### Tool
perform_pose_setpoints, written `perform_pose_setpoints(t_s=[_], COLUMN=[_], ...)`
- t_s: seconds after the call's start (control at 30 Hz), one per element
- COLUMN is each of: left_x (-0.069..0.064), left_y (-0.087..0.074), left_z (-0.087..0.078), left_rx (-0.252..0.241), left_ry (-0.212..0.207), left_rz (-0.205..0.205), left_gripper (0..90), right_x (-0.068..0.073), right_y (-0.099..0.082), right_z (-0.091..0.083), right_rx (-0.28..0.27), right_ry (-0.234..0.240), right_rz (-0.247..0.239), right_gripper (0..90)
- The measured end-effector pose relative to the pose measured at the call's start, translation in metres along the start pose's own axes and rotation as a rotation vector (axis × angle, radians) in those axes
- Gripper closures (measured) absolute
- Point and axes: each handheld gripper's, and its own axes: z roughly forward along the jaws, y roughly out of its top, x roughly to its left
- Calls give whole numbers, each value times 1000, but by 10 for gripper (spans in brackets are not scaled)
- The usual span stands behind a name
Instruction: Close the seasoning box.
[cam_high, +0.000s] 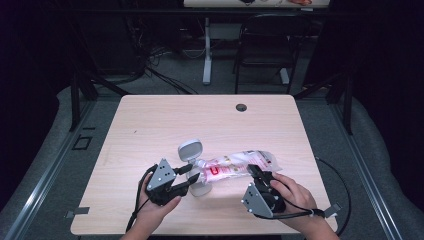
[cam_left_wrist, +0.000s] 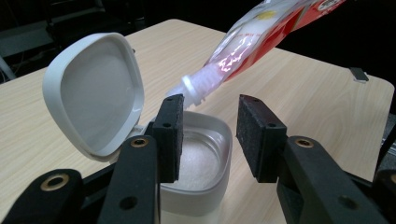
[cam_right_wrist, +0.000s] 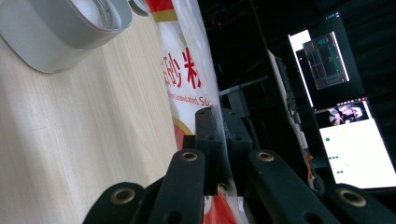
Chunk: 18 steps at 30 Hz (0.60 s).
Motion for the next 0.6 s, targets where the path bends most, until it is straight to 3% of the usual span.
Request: perform_pose_setpoints(t_s=[0.2,0.6], left_x=[3,12], left_y=[-2,-5], left_z=[-2,-7], left_rx=[1,-3], left_ry=[9,34], left_rz=[-8,-30], left_gripper=[614,613], right_x=[4,6], right_y=[-8,-12], right_z=[-1,0], right_rx=[-10,-9], right_ry=[11,53], right_rz=[60,134], right_gripper=[879,889])
